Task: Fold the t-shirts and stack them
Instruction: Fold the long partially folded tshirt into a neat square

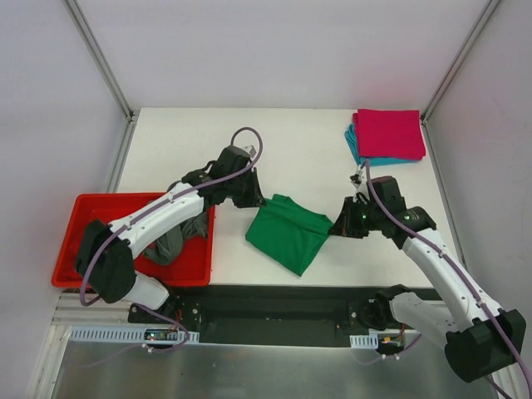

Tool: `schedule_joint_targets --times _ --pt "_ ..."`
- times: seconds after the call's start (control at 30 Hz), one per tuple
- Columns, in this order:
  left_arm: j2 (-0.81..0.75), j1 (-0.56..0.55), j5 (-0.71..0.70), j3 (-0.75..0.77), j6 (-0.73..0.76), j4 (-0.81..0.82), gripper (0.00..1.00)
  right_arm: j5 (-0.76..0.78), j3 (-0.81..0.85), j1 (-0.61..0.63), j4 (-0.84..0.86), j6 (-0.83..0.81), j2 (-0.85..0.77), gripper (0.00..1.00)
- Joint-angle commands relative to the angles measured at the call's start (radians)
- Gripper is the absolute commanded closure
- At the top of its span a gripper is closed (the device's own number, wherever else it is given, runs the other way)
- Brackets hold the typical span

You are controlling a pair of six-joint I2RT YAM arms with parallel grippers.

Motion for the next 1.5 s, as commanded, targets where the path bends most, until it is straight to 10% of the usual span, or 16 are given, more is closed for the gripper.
schedule_joint_targets --times 0.0,0.87,0.93,1.0,1.13,1.17,1.47 --pt "0.089 0.041 -0.02 0.116 0.061 0.025 1.0 0.053 0.036 -0.075 -0.003 -0.037 0.028 0.99" --pt "0.578 0.073 0.13 0.448 0.091 0.023 0.97 0.066 -0.007 -0.343 0.25 -0.08 0.379 0.89" --pt "0.571 0.073 0.103 0.457 0.092 0.019 0.76 0.086 0.021 -0.345 0.246 -0.1 0.399 0.72" --pt "0.555 0.073 0.105 0.469 0.098 -0.001 0.01 0.08 0.039 -0.345 0.226 -0.108 0.39 0.59" --pt "0.464 0.07 0.162 0.417 0.098 -0.003 0.01 0.009 -0.002 -0.343 0.245 -0.082 0.257 0.33" --pt "0.439 0.067 0.175 0.393 0.098 -0.003 0.01 -0.03 -0.023 -0.342 0.261 -0.068 0.22 0.04" --pt "0.161 -0.042 0.251 0.051 0.065 0.155 0.01 -0.314 -0.126 -0.116 0.503 0.109 0.132 0.04"
